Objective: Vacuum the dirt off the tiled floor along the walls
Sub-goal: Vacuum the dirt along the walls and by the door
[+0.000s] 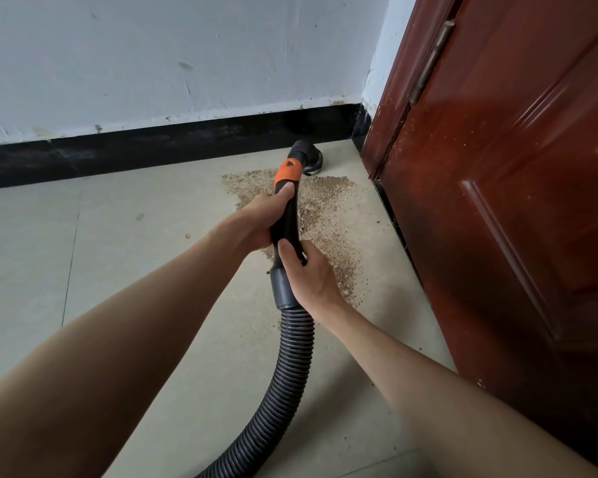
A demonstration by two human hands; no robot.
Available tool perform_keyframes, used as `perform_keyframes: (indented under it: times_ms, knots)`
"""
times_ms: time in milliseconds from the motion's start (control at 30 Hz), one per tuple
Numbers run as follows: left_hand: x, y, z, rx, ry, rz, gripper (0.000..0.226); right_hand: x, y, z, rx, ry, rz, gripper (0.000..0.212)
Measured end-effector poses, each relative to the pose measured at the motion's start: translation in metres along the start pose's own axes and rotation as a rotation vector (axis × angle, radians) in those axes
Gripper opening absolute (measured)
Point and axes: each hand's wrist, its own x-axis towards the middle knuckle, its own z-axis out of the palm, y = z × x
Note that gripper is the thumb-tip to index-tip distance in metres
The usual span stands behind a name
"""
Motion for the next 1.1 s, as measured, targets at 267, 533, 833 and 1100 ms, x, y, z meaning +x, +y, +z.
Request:
perform_keyframes:
  times_ms: [267, 533, 833, 1100]
  knots:
    - [0.000, -0.001, -0.010, 0.008, 0.029, -0.015, 0.040, -0.002, -0.004, 0.004, -0.012, -0.018, -0.012, 0.026]
    - [-0.004, -0.005, -0.022, -0.008, 0.053, -0.029, 0.037, -0.004, -0.004, 0.012, -0.050, -0.050, -0.015, 0.028]
    - [-0.014, -0.002, -0.039, -0.029, 0.091, -0.012, 0.041, -0.008, -0.014, 0.025, -0.055, -0.093, -0.036, 0.029]
    - [-0.021, -0.007, -0.056, -0.020, 0.128, -0.033, 0.039, -0.015, -0.017, 0.038, -0.056, -0.139, -0.023, 0.030]
